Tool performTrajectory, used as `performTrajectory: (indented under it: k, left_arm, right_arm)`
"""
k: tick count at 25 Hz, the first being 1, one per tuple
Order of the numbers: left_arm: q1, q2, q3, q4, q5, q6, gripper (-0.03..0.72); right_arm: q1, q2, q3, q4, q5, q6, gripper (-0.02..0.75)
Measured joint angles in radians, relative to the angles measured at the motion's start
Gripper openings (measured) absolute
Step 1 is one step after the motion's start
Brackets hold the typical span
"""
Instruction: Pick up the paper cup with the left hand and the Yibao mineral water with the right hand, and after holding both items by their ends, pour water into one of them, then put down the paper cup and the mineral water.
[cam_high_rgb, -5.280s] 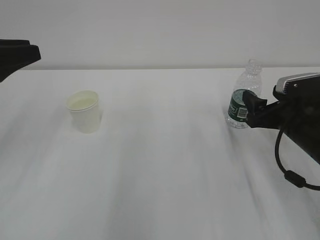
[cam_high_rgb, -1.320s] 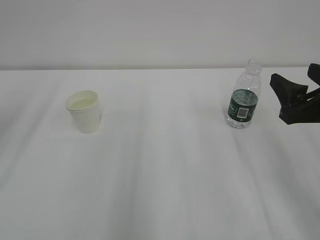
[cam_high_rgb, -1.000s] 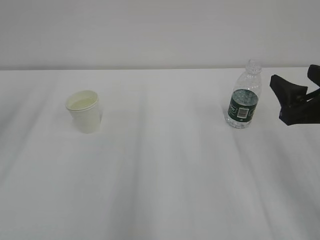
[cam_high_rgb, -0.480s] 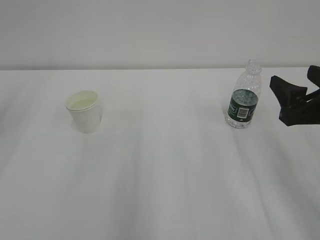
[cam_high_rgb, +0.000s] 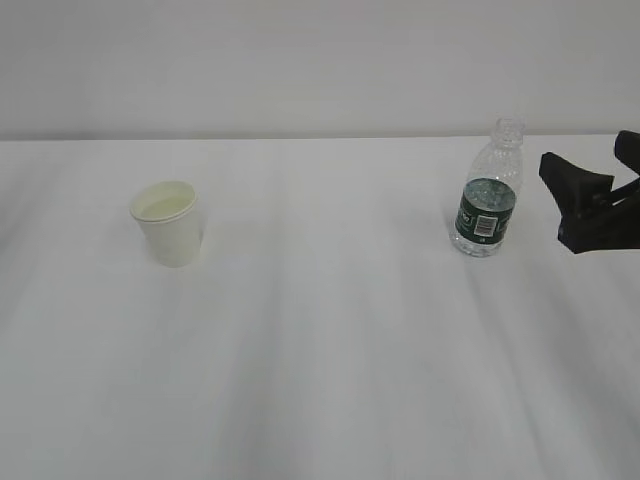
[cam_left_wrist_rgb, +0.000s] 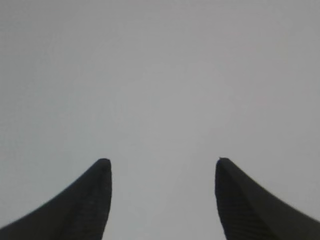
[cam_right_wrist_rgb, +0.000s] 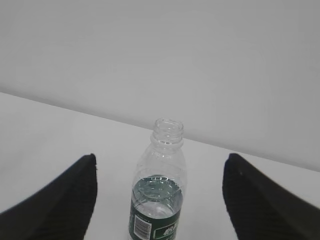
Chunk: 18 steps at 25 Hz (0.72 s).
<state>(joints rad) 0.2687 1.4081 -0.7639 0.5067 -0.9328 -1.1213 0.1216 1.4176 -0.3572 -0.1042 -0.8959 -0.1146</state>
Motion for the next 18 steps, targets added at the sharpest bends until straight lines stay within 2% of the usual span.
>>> performTrajectory:
  k: [10, 15, 18]
  left_arm:
    - [0.0, -0.03, -0.004, 0.017, -0.021, 0.024, 0.447]
    - [0.0, -0.112, -0.021, 0.037, 0.08, 0.021, 0.446]
    - [0.0, -0.152, -0.025, 0.047, 0.14, -0.023, 0.446]
  right_arm:
    - [0.0, 0.0, 0.0, 0.0, 0.0, -0.002, 0.592]
    - [0.0, -0.042, 0.0, 0.0, 0.039, -0.002, 0.592]
    - [0.0, -0.092, 0.0, 0.0, 0.087, -0.009, 0.592]
